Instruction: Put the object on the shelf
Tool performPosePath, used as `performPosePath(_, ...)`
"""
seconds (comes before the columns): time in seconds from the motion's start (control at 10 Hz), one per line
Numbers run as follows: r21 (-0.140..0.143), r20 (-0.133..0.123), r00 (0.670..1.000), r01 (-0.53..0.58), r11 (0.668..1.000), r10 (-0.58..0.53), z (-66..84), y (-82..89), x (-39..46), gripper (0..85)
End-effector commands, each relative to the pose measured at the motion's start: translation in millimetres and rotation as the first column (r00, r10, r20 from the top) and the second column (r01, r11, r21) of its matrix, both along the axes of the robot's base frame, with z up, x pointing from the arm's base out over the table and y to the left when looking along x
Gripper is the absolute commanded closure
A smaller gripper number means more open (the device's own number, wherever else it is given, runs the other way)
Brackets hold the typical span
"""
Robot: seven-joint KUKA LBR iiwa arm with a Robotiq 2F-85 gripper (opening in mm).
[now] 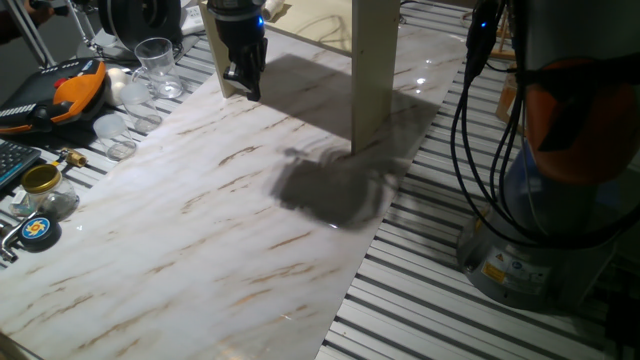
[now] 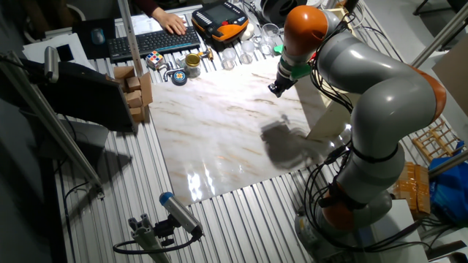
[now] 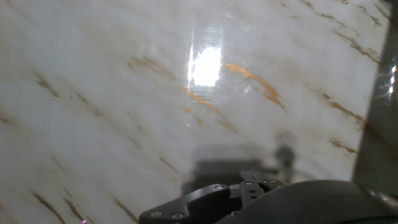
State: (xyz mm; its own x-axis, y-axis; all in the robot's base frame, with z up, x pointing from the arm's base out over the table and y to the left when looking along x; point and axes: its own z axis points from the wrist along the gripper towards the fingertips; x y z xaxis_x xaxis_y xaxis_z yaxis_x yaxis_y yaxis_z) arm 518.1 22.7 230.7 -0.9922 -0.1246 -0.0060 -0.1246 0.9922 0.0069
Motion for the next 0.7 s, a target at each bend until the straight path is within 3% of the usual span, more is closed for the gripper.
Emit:
performPosePath(0.0, 0.0, 0.0, 1.0, 0.0, 1.0, 0.0, 0.1, 0.0, 0.0, 85.0)
performPosePath(0.6, -0.001, 0.003, 1.0, -0.001, 1.0, 0.001, -0.9, -1.7, -0.5, 85.0)
